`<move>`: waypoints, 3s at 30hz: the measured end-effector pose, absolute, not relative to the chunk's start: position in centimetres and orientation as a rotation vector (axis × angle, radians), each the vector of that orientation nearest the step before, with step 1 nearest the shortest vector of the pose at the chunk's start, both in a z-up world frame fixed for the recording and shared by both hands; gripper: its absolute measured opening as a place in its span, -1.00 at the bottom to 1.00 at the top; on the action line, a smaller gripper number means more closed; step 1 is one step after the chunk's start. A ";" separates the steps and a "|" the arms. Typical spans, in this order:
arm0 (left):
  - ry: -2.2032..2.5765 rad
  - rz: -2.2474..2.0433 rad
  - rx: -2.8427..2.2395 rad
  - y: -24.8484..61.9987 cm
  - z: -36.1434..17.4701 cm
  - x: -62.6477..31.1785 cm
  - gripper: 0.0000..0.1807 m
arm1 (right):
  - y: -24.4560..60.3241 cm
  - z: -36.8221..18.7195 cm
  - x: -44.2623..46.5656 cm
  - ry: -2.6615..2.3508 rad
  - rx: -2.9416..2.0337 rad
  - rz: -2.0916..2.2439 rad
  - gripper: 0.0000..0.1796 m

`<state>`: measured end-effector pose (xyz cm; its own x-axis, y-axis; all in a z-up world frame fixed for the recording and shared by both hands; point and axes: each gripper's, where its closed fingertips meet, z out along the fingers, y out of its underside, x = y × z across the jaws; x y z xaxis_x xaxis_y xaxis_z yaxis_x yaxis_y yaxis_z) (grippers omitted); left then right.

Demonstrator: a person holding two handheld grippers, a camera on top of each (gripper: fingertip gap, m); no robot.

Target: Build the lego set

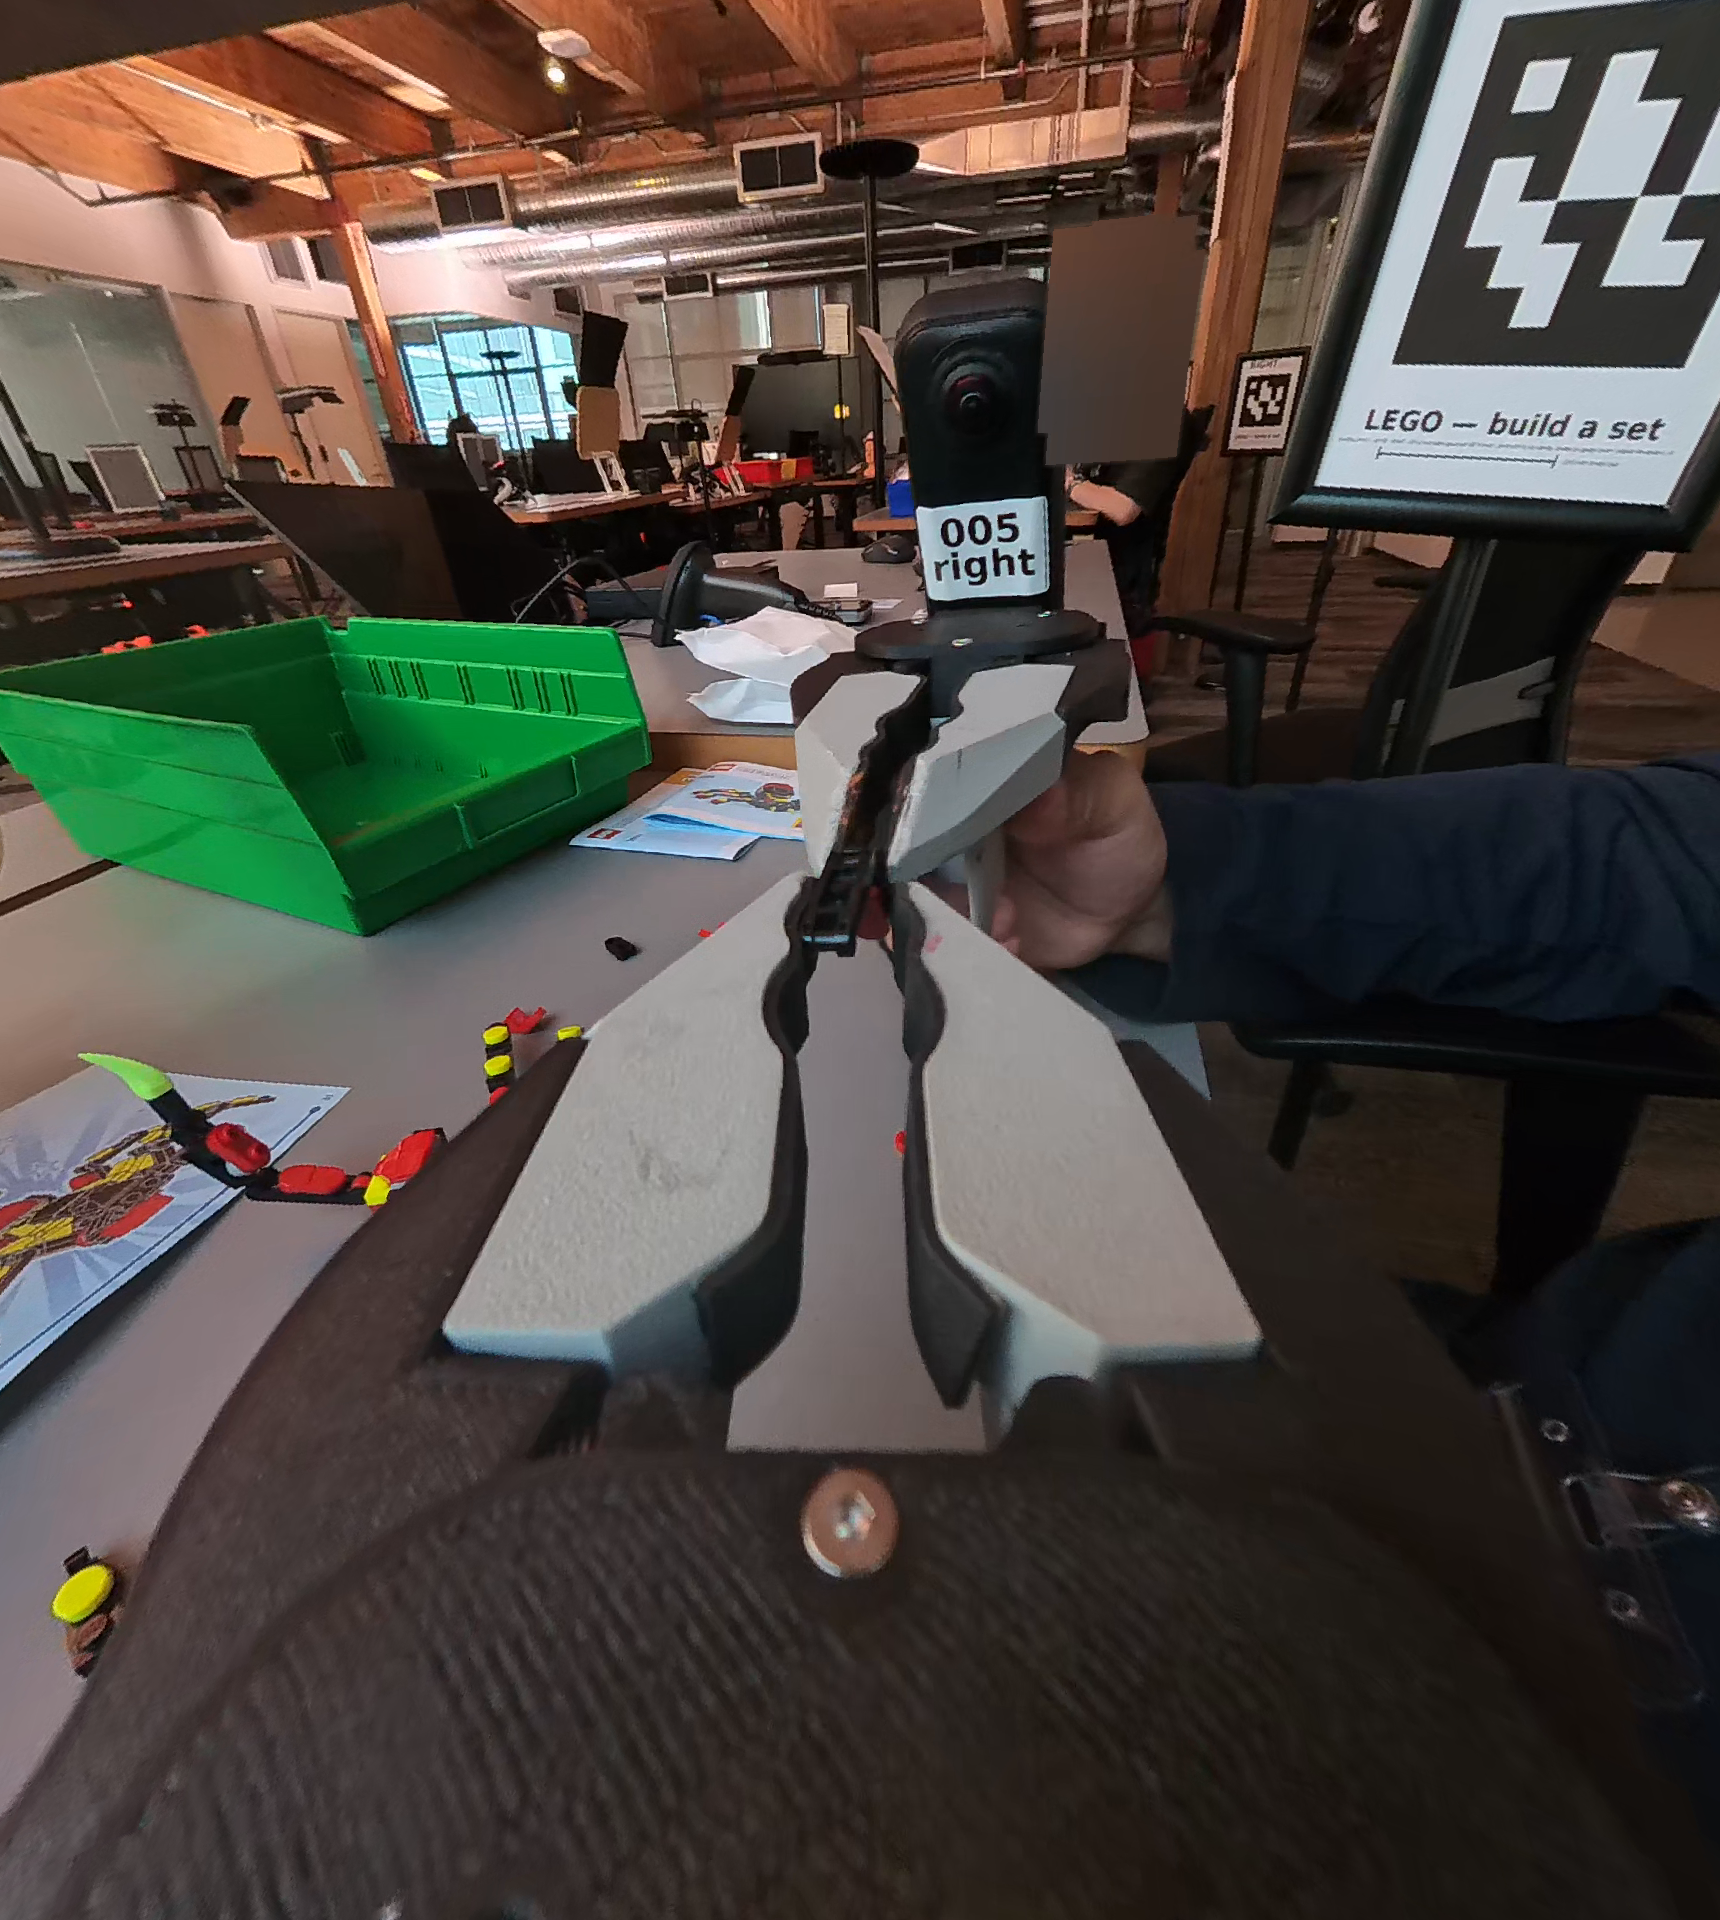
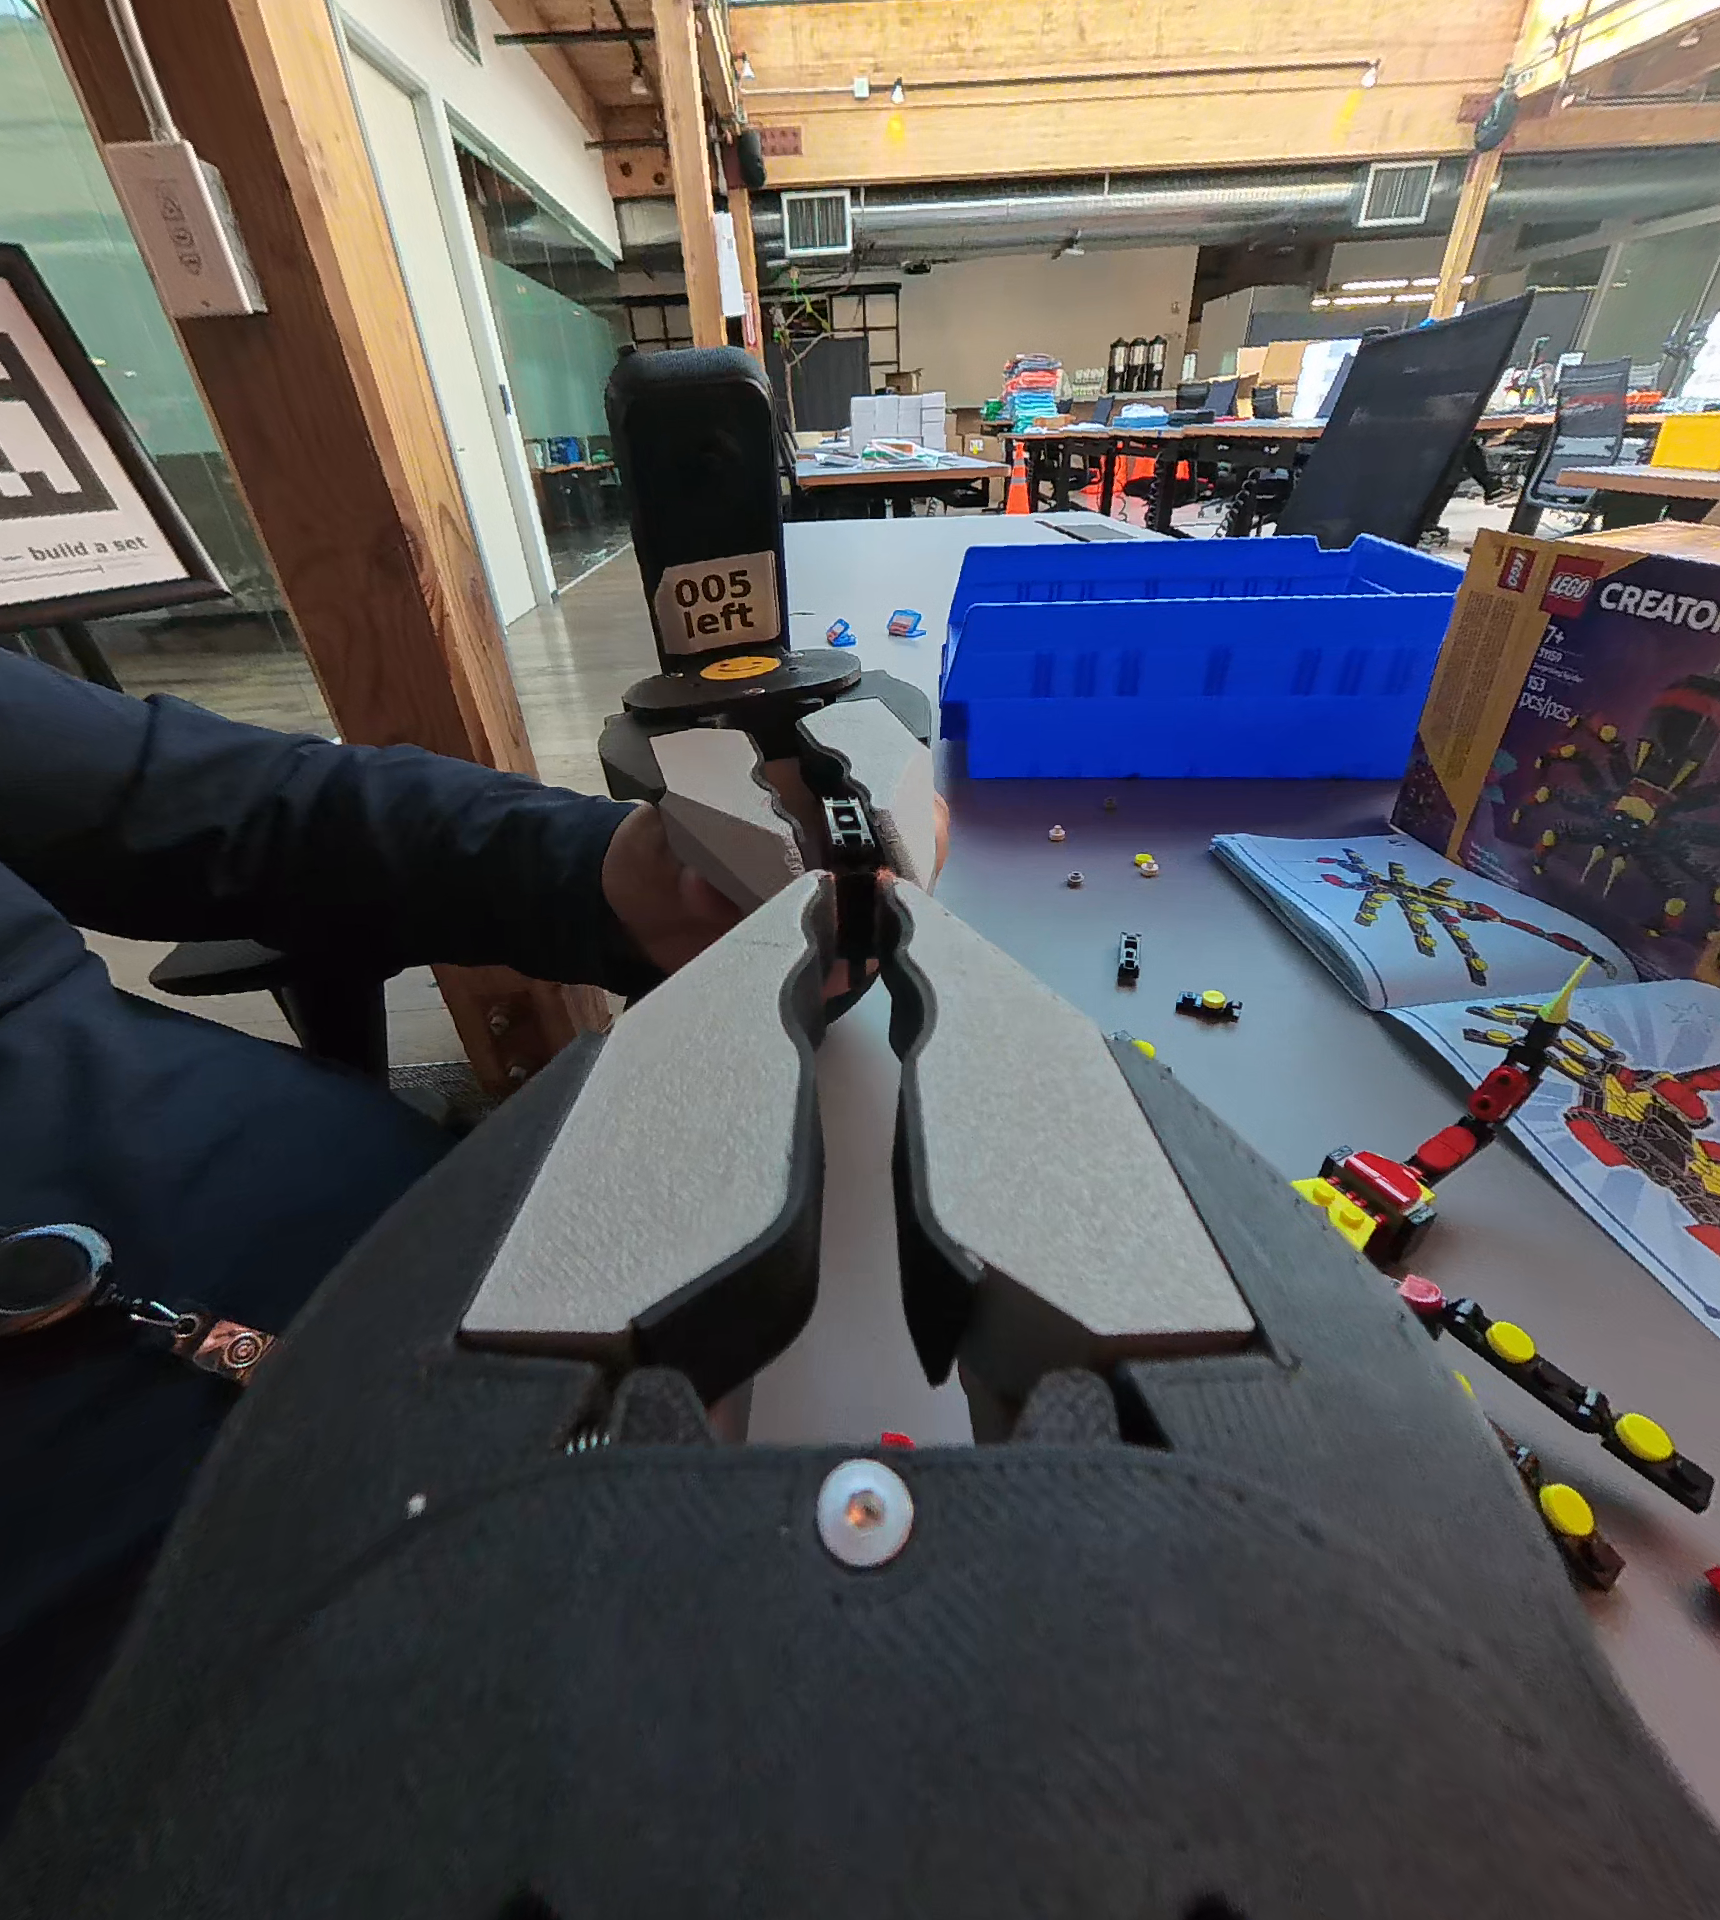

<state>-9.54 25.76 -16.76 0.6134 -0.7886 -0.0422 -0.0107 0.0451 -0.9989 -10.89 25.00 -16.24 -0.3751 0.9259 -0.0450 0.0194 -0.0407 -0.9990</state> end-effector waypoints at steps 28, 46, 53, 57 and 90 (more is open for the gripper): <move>0.468 -1.023 -1.191 23.9 -13.0 -10.3 -0.94 | 23.7 -12.2 -11.3 -1.050 -1.022 1.858 -0.97; 0.563 -0.878 -1.235 24.3 -13.6 -9.7 -0.94 | 23.9 -12.8 -10.9 -1.224 -1.005 1.669 -0.97; 0.633 -0.806 -1.234 24.0 -13.6 -9.0 -0.91 | 23.3 -12.8 -10.6 -1.331 -0.960 1.532 -0.97; 0.658 -0.825 -1.232 23.4 -13.6 -8.3 -0.95 | 22.0 -12.6 -10.8 -1.370 -0.935 1.539 -0.97; 0.622 -0.891 -1.250 23.6 -12.0 -9.6 -0.74 | 23.8 -11.9 -9.6 -1.307 -0.948 1.513 -0.97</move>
